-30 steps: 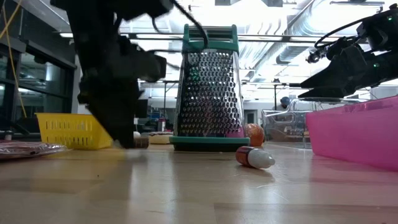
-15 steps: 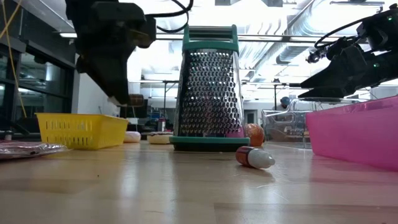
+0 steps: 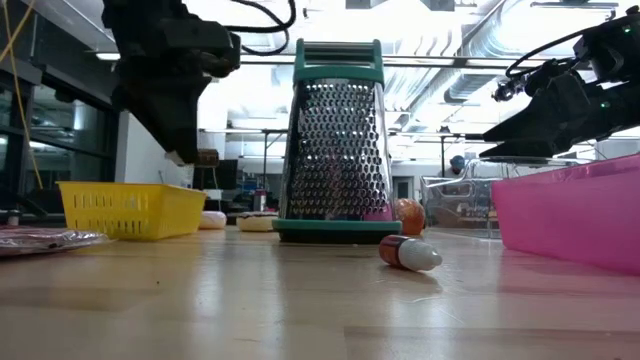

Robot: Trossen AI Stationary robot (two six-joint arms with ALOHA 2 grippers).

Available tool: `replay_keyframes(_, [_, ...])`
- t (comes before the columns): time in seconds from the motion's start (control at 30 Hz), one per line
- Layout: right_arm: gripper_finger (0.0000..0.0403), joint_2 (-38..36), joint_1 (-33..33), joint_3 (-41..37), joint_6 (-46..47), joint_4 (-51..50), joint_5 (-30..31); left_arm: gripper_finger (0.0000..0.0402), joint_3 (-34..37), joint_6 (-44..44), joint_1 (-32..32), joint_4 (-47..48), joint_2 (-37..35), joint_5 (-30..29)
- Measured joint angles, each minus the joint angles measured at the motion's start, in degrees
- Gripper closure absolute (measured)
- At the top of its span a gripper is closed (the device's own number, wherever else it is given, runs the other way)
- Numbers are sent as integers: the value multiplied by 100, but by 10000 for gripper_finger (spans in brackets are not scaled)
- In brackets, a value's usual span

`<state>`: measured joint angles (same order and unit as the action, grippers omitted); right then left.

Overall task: Pick & Place Food Item
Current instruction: Put the yellow food coloring bottle into the yellow bin

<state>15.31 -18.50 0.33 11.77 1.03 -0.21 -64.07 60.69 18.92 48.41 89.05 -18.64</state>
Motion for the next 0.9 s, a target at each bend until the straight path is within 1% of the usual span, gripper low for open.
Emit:
replay_keyframes(0.2, [46, 0, 0, 1, 0, 1, 0, 341, -4, 395, -23, 682, -323, -245])
replay_keyframes(0.5, [46, 0, 0, 1, 0, -1, 2, 341, -4, 874, -199, 1764, -760, -321])
replay_keyframes(0.7, [46, 0, 0, 1, 0, 1, 1, 341, 11, 785, -559, 2125, -921, -324])
replay_keyframes(0.9, [46, 1, 0, 0, 0, 0, 0, 341, 23, 209, -1059, 2129, -971, -317])
